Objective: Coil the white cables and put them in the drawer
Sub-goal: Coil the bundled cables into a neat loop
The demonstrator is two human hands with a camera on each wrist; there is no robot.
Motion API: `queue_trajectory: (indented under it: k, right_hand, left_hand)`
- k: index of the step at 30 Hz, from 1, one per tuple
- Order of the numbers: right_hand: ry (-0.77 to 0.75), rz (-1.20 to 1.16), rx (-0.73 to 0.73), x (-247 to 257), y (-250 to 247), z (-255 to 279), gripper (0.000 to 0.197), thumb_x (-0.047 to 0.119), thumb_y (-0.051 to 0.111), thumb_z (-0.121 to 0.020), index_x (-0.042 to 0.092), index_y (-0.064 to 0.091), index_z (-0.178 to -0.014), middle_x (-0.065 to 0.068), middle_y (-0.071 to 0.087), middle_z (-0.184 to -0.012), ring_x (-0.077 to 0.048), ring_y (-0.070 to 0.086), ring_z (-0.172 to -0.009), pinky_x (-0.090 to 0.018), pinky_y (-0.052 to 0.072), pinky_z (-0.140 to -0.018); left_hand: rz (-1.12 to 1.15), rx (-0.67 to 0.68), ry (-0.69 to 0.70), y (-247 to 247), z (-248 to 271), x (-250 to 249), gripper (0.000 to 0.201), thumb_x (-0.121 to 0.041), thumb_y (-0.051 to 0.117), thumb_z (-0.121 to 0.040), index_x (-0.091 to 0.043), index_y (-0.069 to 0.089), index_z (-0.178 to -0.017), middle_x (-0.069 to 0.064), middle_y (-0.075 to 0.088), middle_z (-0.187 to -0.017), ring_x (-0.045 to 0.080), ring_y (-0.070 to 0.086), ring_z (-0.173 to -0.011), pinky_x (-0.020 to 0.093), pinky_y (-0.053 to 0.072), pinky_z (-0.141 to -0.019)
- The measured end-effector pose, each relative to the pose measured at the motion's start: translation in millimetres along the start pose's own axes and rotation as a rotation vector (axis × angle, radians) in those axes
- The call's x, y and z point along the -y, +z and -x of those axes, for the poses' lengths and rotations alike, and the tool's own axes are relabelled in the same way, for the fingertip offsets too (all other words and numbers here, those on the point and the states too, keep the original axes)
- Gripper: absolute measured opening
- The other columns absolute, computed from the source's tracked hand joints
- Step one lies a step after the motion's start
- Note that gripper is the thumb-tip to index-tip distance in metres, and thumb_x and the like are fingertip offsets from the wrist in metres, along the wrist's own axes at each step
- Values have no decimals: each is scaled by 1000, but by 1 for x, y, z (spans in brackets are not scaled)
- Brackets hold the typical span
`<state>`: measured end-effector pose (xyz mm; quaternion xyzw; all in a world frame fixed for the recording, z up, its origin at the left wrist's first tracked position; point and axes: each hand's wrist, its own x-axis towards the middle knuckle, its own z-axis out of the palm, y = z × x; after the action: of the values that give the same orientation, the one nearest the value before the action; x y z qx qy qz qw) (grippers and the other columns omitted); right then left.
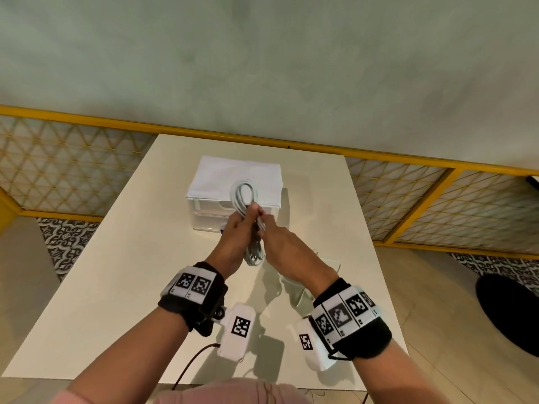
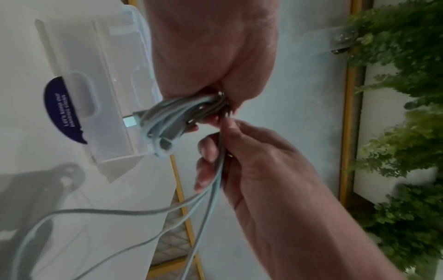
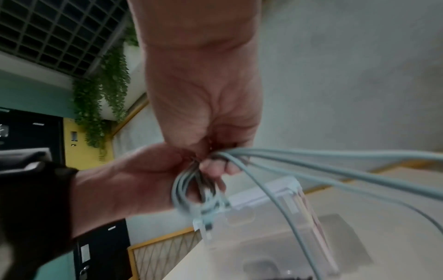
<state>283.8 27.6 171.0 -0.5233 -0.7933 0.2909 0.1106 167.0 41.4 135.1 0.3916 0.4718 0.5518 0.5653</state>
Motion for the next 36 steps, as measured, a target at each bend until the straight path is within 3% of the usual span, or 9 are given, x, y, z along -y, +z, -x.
queue_trajectory:
  k: [2,5,11,14,18,25,30,34,36]
  right_hand:
    - [26,-74,-90,-5,1,-3,25,29,36,-101,9,43,-114,-14,61,-82,-40,62,-82,-40,43,-68]
    - [19,-117,-11,-17,-2,-3,35,40,33,-100,14,54,-88,1,52,-65,-31,57,-70,-42,47,-72]
    - [-259,-8,109,-1,18,6,31,31,30,-102,12,53,-95,11,40,-59,-17,43,-62,-31,31,-63]
    - [-251,-3,121,-4,21,6,36,37,28,-102,14,54,-91,11,40,-57,-9,42,-56,-31,31,-62]
    - [-228,-71,233,-11,16,4,43,40,31,-101,12,58,-82,8,44,-57,-5,43,-54,-27,37,-62]
    - [-72,-38,440,-44,-18,10,41,42,32,-100,19,53,-73,7,42,-64,-2,39,-56,-20,34,-62]
    - [-76,81,453,-35,-37,4,21,31,40,-100,19,57,-92,13,49,-75,-4,47,-69,-22,38,-67]
    - [-113,95,332,-26,-41,4,21,21,45,-98,10,62,-103,18,49,-74,2,47,-67,-14,34,-60]
    - [-122,90,275,-23,-39,4,18,19,48,-97,11,63,-98,18,49,-73,-6,52,-72,-15,34,-60]
  left_hand:
    - [36,-149,32,-4,-6,-10,35,-36,39,-99,-17,55,-75,-8,56,-52,7,53,-49,21,43,-51]
    - [172,-297,46,-16,-18,-21,33,-37,40,-99,-19,51,-74,-5,50,-66,8,50,-53,24,43,-57]
    - [608,-258,4,-11,-22,-25,30,-34,39,-100,-18,45,-76,-3,48,-67,8,56,-59,35,57,-72]
    - [646,-250,-30,-11,-19,-25,30,-33,40,-100,-16,45,-75,-5,48,-57,9,50,-46,30,58,-61]
    - [548,-213,-18,-14,-17,-22,29,-31,36,-101,-16,42,-77,-8,40,-52,5,34,-35,17,38,-38]
    - [291,42,-30,-36,-14,-36,30,-32,34,-101,-18,43,-76,-9,37,-55,1,26,-35,14,25,-32]
    - [-123,376,-98,-15,7,-26,33,-34,33,-101,-19,39,-73,-10,32,-55,5,22,-40,17,24,-37]
    - [-274,324,-10,-3,16,-19,36,-30,32,-102,-15,41,-71,-7,35,-57,8,37,-48,19,42,-51]
    - [-336,258,38,-2,17,-14,34,-30,34,-102,-14,43,-73,-5,38,-60,5,44,-52,20,43,-63]
